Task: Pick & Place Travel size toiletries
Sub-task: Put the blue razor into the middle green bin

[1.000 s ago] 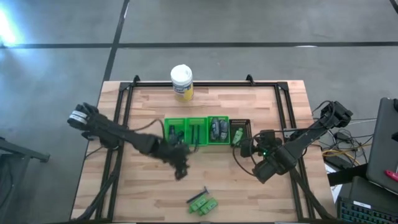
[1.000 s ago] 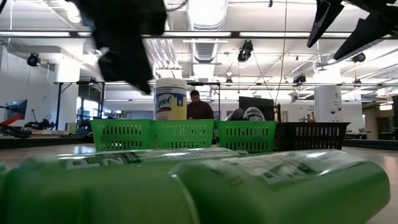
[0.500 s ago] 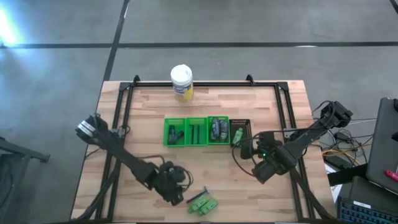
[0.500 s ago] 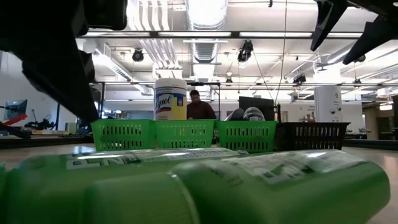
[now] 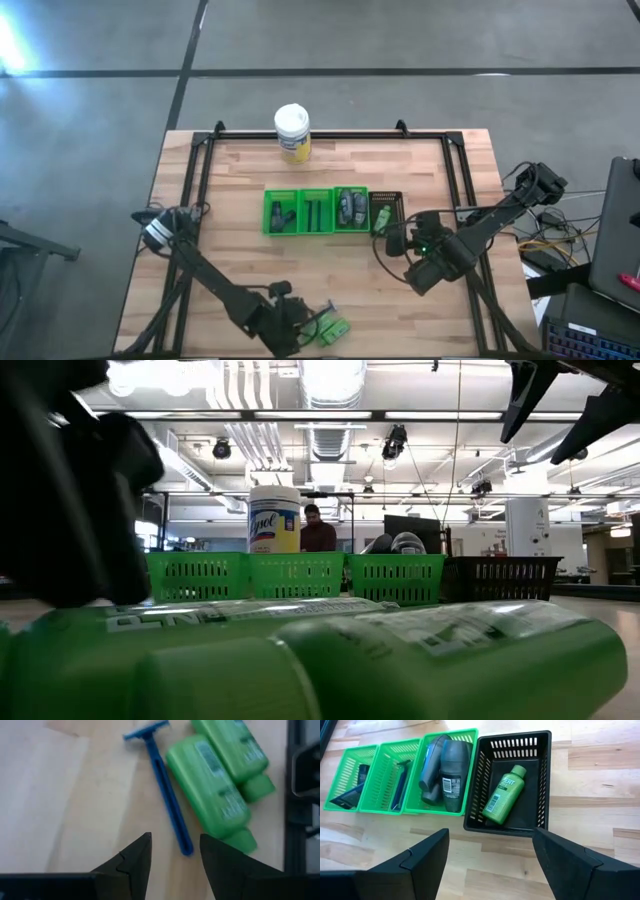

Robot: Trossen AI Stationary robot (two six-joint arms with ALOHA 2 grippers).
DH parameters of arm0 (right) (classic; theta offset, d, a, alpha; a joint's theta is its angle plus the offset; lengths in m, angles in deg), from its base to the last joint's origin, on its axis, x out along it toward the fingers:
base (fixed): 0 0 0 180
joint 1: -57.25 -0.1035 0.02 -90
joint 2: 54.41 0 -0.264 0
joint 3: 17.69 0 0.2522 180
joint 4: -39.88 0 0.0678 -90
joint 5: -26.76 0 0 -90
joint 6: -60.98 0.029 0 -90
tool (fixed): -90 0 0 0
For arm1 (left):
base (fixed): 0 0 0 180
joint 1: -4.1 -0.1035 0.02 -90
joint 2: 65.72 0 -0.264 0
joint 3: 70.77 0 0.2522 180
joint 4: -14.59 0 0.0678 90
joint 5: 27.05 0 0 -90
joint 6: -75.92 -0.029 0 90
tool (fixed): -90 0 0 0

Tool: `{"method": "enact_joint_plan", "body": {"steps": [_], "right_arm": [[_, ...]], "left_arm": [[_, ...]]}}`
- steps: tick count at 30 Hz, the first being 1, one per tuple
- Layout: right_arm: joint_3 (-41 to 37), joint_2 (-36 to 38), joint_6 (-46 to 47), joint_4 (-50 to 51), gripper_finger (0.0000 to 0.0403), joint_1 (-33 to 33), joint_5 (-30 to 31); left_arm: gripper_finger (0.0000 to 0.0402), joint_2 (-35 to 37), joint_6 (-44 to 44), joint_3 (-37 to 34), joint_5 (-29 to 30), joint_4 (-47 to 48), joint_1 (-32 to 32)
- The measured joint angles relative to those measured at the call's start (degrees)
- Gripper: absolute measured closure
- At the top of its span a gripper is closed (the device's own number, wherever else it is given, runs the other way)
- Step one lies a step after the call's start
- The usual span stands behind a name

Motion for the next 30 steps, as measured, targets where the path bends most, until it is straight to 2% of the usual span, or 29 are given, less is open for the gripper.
{"method": "enact_joint_plan", "body": {"steps": [7,22,26,30], "right_arm": [[0.0,0.0,-0.3,0.4,0.0128,0.0,0.2],[-0.2,0.0,-0.7,0.5,0.0085,0.0,0.5],[-0.2,0.0,-0.7,0.5,0.0077,0.0,0.5],[-0.3,0.0,-0.7,0.5,0.0073,0.0,0.5]], "left_arm": [[0.0231,-0.4,-1.2,-0.6,0.6,-4.4,0.0],[0.0276,-3.7,-1.5,-0.7,0.1,-6.8,-0.7],[0.0304,-3.7,-2.2,-0.8,1.3,-5.9,-1.2],[0.0357,-3.8,-2.9,-0.8,2.4,-4.8,-2.0]]}}
